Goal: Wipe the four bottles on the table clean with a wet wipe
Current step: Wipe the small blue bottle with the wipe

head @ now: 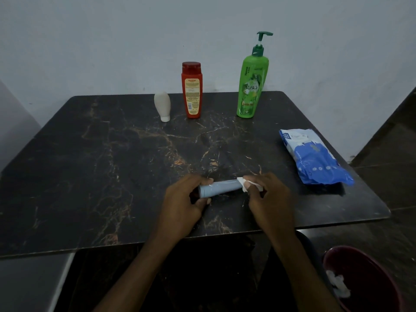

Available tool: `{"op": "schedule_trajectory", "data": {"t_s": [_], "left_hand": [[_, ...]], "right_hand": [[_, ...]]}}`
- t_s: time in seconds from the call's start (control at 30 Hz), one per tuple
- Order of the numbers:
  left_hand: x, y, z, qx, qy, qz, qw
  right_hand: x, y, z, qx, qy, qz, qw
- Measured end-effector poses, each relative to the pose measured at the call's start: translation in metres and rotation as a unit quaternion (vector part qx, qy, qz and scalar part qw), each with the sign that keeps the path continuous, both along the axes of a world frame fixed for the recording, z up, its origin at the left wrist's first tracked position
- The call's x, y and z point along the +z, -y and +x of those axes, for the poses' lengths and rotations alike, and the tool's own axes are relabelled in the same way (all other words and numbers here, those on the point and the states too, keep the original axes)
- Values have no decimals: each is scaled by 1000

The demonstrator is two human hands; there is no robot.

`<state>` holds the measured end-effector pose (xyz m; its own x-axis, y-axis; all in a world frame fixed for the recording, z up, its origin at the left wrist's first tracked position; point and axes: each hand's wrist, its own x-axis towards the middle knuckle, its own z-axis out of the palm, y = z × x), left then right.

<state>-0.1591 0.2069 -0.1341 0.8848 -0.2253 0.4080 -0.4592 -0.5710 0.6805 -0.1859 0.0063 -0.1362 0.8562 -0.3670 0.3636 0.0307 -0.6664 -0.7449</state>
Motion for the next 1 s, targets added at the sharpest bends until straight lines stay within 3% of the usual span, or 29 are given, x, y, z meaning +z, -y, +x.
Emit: {"op": "schedule_trajectory", "data": {"t_s": [0.17, 0.4, 0.63, 0.73, 0.83, 1.0], "left_hand": [[0, 1, 0, 9, -18, 6, 1000], [0, 2, 0, 2, -41, -23, 999], [4, 1, 0, 8, -85, -50, 995], [3, 2, 2, 28, -99, -17, 995], [2, 4, 4, 33, -69, 25, 997], [0, 2, 4, 18, -50, 21, 998]], "right_hand": [[2, -20, -2, 15, 39, -25, 999], [4, -46, -12, 158, 41, -57, 985], [2, -9, -5, 79, -3, -6, 997], [3, -3, -2, 59, -12, 19, 998], [5, -22, -5, 81, 0, 19, 997], [1, -58, -14, 152, 36, -4, 988]]}}
